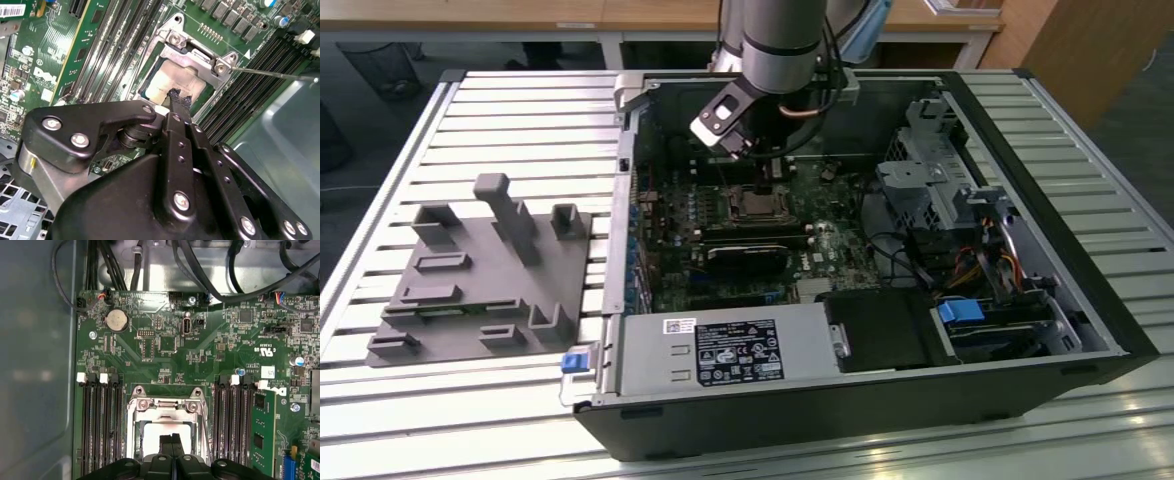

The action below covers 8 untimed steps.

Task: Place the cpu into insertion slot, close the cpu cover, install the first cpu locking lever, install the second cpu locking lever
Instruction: 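Close the cpu cover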

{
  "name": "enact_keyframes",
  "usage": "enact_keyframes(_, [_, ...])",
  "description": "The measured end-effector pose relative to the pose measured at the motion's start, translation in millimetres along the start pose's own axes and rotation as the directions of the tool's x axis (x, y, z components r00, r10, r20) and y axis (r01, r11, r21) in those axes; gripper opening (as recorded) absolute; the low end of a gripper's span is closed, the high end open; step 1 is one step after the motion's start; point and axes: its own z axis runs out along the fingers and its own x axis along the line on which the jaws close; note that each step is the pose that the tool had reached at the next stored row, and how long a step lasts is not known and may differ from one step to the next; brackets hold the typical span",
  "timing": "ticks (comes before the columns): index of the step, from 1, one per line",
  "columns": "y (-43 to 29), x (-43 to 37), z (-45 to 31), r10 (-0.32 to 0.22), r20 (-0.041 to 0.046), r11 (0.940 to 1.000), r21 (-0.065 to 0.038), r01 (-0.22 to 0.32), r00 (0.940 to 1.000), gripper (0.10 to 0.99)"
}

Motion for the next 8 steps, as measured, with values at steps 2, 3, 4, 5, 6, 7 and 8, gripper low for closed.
enact_keyframes(2, [-1.6, 0.0, 0.5, 0.000, 0.0000, 1.0000, 0.000, 0.000, 1.0000, 0.106])
enact_keyframes(3, [-2.4, 0.0, 0.8, 0.000, -0.0001, 1.0000, 0.000, 0.000, 1.0000, 0.106])
enact_keyframes(4, [-3.2, 0.0, 1.2, 0.000, -0.0001, 1.0000, 0.000, 0.000, 1.0000, 0.106])
enact_keyframes(5, [-3.8, 0.0, 1.5, 0.000, 0.0000, 1.0000, 0.000, 0.000, 1.0000, 0.106])
enact_keyframes(6, [-4.4, 0.0, 1.8, 0.000, 0.0000, 1.0000, 0.000, 0.000, 1.0000, 0.106])
enact_keyframes(7, [-4.9, 0.0, 2.1, 0.000, 0.0000, 1.0000, 0.000, 0.000, 1.0000, 0.106])
enact_keyframes(8, [-5.4, 0.0, 2.3, 0.000, 0.0001, 1.0000, 0.000, 0.000, 1.0000, 0.106])
